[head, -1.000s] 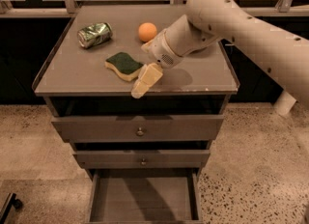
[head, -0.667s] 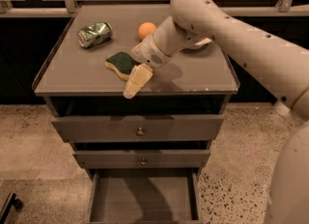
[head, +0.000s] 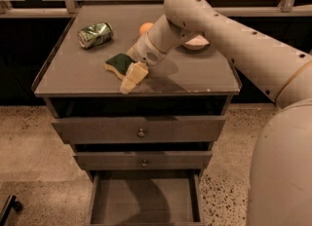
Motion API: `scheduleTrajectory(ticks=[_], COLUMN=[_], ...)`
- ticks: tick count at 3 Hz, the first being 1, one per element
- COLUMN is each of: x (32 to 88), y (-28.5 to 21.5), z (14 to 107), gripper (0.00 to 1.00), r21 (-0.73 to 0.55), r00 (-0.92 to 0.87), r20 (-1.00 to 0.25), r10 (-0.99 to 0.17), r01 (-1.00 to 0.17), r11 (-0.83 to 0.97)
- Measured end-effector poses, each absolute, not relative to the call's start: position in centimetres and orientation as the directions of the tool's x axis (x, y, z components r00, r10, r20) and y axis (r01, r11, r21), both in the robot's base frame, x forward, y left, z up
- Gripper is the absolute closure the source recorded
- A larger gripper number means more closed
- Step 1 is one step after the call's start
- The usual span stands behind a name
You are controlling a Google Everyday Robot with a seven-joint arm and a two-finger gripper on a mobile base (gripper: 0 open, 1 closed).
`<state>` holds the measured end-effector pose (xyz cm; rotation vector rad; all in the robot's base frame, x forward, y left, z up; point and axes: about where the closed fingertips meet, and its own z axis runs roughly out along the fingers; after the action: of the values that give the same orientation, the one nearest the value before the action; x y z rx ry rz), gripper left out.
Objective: Place sponge into bottom drawer
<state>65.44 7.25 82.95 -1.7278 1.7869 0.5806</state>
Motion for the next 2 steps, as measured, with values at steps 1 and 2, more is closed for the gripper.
scheduleTrajectory(ticks=[1,2], x=[65.44,65.44], y=[7.27,7.28], z=[82.93,82.93], gripper=[0.41,0.64], r21=[-0.084,-0.084], r00=[0.008,0.008], r20=[-0.671,-0.671], r10=[-0.742,-0.742], r01=[-0.994,-0.994], r11=[0.066,0.066])
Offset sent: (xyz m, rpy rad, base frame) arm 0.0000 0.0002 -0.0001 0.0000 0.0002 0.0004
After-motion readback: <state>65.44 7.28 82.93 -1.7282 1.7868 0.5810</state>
